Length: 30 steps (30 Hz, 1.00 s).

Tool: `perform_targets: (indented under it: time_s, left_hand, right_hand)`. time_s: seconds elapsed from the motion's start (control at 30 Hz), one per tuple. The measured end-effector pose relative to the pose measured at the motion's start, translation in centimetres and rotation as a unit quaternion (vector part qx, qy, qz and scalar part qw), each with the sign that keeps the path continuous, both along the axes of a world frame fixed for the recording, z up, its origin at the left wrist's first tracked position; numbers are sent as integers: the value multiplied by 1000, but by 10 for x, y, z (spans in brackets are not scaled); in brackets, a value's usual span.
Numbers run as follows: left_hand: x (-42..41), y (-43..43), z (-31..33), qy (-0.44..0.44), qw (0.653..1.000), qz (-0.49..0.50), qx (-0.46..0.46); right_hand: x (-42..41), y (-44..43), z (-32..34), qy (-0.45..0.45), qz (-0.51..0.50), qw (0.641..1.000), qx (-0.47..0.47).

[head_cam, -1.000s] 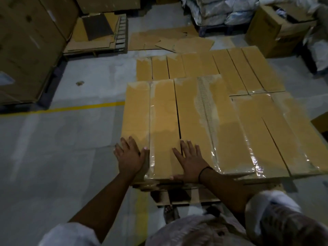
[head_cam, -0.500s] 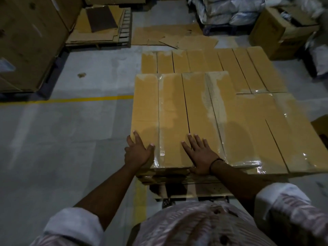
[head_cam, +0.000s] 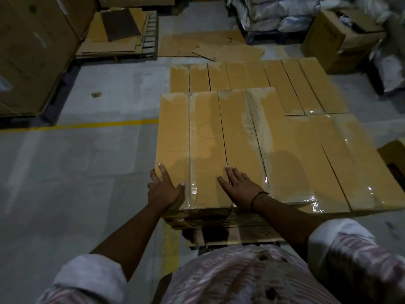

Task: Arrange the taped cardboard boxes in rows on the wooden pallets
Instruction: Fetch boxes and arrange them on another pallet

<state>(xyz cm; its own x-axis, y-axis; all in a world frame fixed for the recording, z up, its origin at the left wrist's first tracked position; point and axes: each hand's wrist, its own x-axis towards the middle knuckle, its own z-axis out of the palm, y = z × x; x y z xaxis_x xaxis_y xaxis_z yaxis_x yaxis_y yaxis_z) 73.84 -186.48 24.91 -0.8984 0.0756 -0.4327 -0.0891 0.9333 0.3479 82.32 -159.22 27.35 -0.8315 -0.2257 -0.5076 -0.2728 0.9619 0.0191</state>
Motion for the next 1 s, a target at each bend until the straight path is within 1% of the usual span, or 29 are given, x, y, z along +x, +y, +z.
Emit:
perform_targets:
  time_s: [0.3, 0.4, 0.47, 0.53, 0.6, 0.67, 0.77, 0.87, 1.0]
  left_hand:
    - [1, -1, 2, -18, 1000, 3, 18]
    - [-2, 2, 6, -18, 1000, 22, 14]
    - [-1, 9, 12, 15, 999, 34, -37]
    - [3, 22, 20, 74, 994, 29, -69]
    - [9, 38, 27, 103, 993, -15, -47]
    - [16, 57, 31, 99, 992, -81, -18]
    - [28, 82, 35, 92, 984, -152, -11]
    - [41, 104, 36, 88, 977, -193, -3]
    - [50, 121, 34, 84, 964, -252, -1]
  right_hand:
    - [3, -4, -4, 19, -7, 999, -25]
    - [5, -3, -5, 21, -14, 999, -31]
    - [6, -3, -5, 17, -28, 998, -47]
    - [7, -3, -3, 14, -55, 995, -86]
    - [8, -1, 0, 26, -92, 987, -132]
    - [10, 0, 2, 47, -125, 977, -167]
    - [16, 0, 4, 66, -164, 964, -197]
    - [25, 4, 3, 76, -194, 956, -208]
    - [38, 16, 2, 72, -227, 954, -183]
